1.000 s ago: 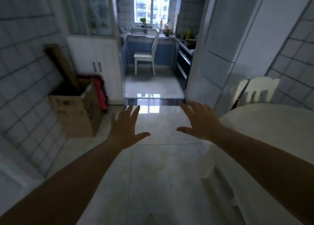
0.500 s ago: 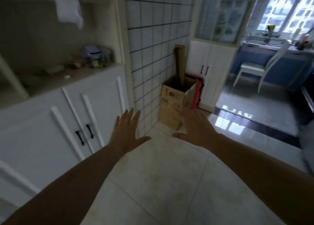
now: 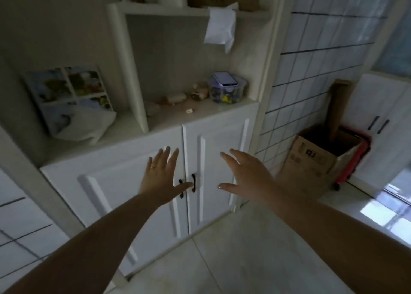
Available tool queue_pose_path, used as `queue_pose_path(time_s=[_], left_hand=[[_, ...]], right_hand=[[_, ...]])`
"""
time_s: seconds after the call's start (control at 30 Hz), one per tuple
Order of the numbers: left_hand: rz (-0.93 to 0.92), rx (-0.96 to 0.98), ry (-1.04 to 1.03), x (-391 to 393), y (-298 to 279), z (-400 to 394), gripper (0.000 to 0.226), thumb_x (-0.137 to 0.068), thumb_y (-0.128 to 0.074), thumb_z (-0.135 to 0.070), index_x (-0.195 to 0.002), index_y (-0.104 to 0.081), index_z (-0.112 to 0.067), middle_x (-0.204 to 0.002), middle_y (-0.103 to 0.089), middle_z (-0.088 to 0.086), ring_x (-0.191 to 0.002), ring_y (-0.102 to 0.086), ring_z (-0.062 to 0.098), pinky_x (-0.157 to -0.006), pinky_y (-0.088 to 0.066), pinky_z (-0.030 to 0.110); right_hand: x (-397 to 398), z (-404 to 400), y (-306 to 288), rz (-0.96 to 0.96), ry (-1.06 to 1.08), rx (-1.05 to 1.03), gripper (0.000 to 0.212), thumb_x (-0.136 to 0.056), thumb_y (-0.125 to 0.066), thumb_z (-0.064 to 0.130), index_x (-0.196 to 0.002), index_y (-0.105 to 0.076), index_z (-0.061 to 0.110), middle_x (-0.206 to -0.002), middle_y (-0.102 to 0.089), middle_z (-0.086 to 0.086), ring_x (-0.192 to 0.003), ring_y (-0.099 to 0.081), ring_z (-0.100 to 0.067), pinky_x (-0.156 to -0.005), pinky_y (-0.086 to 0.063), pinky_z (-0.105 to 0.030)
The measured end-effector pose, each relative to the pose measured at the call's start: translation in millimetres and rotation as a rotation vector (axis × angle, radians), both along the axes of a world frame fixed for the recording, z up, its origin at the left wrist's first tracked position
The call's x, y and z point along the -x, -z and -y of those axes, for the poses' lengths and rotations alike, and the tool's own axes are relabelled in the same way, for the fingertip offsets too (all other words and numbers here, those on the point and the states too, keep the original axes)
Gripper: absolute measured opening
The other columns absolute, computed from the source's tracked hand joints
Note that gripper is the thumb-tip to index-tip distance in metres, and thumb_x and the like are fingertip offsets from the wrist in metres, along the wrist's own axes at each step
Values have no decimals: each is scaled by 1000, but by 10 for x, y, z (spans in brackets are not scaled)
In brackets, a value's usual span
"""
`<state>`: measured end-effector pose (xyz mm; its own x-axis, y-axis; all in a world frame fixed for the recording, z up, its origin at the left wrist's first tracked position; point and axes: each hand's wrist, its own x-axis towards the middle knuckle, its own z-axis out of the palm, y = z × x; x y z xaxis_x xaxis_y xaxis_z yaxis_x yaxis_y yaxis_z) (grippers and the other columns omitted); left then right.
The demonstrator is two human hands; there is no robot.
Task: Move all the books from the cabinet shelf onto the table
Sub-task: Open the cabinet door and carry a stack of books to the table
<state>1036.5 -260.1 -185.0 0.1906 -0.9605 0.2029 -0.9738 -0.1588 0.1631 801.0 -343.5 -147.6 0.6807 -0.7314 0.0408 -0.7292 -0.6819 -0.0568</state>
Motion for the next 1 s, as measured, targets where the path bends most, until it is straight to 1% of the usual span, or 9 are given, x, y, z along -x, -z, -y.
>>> queue_pose_path(time_s=[0.2,0.33,0.47,0.6,0.77,0.9,1.0], left_hand=[[23,15,-136,-325,-22,399,105,-76,-42,-76,-150,8,-22,-161,7,5,-147,10,23,-118,6,41],[14,6,-253,-474,-44,770,104,-77,-43,-75,-151,6,-20,-161,5,5,-148,9,23,-118,5,40],[41,-43,-315,-590,7,1069,103,-78,-41,-76,-150,6,-20,-161,4,5,-148,8,23,-118,5,39],[44,-86,-372,-664,51,1265,100,-80,-39,-73,-150,7,-19,-161,5,5,-148,9,23,-120,3,41],[90,-143,-433,-638,142,1362,95,-84,-39,-69,-150,8,-19,-161,6,4,-147,11,23,-119,8,43],[110,-152,-489,-608,184,1400,93,-86,-37,-68,-150,8,-18,-161,8,4,-147,13,22,-119,6,46],[114,-169,-521,-555,209,1415,90,-87,-34,-68,-150,7,-18,-160,10,4,-146,16,21,-119,5,50]], right_hand=[[-670,649,-9,-5,-192,49,89,-84,-45,65,-151,-7,19,-159,-9,-7,-146,-13,-24,-117,-19,-44],[-1095,1163,6,-40,-306,42,89,-86,-44,63,-151,-8,15,-160,-6,-5,-147,-9,-22,-118,-16,-44],[-1463,1547,65,-68,-428,55,87,-87,-45,60,-150,-8,12,-160,-7,-5,-147,-9,-23,-119,-16,-45],[-1728,1817,195,-104,-481,79,87,-88,-44,60,-151,-2,17,-161,1,-4,-148,1,-24,-119,-8,-50],[-1903,2085,344,-96,-506,76,86,-87,-45,60,-150,1,24,-161,5,-5,-148,7,-25,-118,-3,-54],[-1945,2157,430,-25,-524,66,79,-88,-45,57,-150,-4,29,-161,1,-4,-148,6,-26,-117,-2,-53],[-1934,2148,468,49,-527,64,73,-90,-44,54,-150,-11,28,-161,-2,-3,-148,4,-26,-117,-2,-52]])
